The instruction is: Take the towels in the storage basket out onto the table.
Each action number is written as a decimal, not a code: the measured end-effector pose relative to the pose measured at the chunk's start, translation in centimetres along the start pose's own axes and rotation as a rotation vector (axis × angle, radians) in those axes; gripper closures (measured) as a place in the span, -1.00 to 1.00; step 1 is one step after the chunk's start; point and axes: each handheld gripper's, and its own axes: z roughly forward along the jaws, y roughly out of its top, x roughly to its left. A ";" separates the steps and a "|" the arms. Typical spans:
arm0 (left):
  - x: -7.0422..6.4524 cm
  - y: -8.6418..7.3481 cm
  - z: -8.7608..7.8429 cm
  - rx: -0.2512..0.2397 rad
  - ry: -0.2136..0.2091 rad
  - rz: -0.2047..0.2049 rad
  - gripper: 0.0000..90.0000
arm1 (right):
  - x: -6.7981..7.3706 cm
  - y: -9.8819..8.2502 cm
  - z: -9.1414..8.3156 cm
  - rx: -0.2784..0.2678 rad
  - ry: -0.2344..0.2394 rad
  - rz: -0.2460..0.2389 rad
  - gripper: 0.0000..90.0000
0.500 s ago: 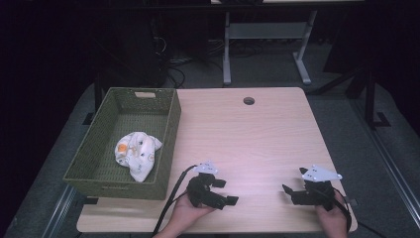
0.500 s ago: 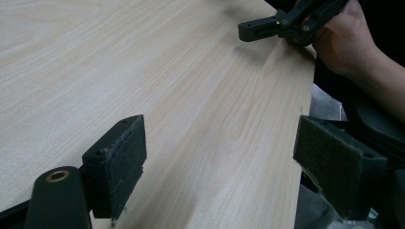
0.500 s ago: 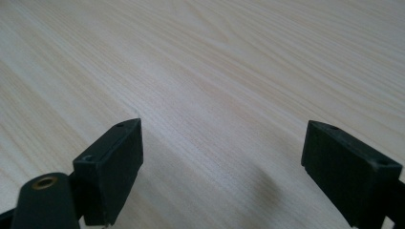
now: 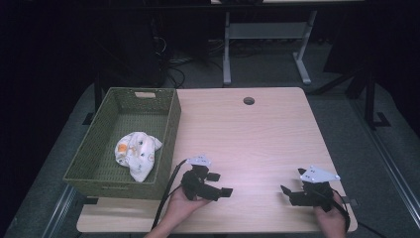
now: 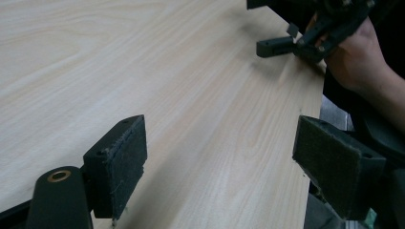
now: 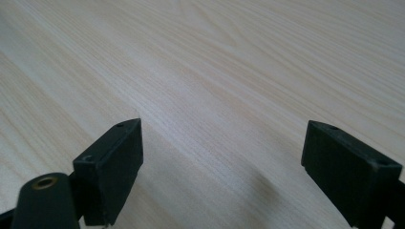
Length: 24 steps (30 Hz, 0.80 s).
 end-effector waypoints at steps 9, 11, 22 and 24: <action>-0.5 2.5 -2.3 -0.028 0.016 -0.010 -0.60 | 0.0 -0.1 0.1 -0.003 0.001 0.006 -0.70; -0.3 3.1 -2.9 -0.026 0.005 -0.023 -0.60 | 0.0 -0.1 0.0 -0.006 0.000 0.003 -0.70; -1.1 5.4 -6.2 -0.058 -0.034 -0.052 -0.62 | 0.0 -0.1 -0.1 -0.010 0.002 -0.001 -0.70; -1.1 5.8 -7.0 -0.066 -0.036 -0.057 -0.62 | 0.0 -0.1 -0.1 -0.012 0.003 0.000 -0.70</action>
